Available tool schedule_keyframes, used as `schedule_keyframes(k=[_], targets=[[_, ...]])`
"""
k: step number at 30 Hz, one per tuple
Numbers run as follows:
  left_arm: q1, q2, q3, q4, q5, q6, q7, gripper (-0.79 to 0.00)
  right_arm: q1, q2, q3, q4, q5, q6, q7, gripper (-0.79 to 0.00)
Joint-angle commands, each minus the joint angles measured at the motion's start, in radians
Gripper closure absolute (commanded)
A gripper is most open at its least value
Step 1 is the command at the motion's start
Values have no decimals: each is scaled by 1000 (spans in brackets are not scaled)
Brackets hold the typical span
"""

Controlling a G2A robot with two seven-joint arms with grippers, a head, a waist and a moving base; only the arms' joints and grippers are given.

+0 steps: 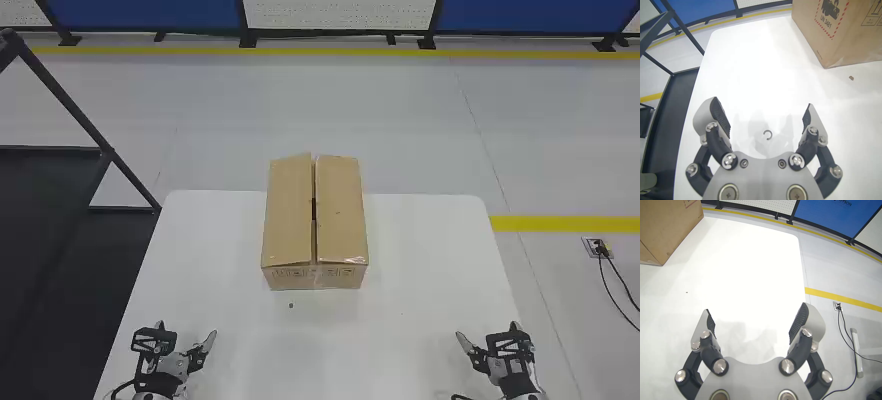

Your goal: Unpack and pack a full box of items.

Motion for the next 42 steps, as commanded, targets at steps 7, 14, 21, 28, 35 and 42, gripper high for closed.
schedule_keyframes(k=[7, 14, 21, 28, 35, 42], targets=[[0, 0, 0, 0, 0, 0, 0, -785, 0, 0, 0, 0, 0, 0, 0, -784], [0, 0, 0, 0, 0, 0, 0, -784, 0, 0, 0, 0, 0, 0, 0, -785], [-2, 1, -25, -6, -93, -104, 42, -785, 22, -4, -35, -44, -23, -13, 6, -785], [5, 4, -104, -72, -181, -167, 73, -785, 57, -10, -80, -153, -41, -19, 21, -785], [-24, 3, -137, -73, -223, -185, 109, -785, 105, -23, -137, -246, 28, 11, 111, -785], [-24, 3, -137, -73, -223, -185, 109, -785, 107, -22, -137, -250, 22, 4, 126, -785]])
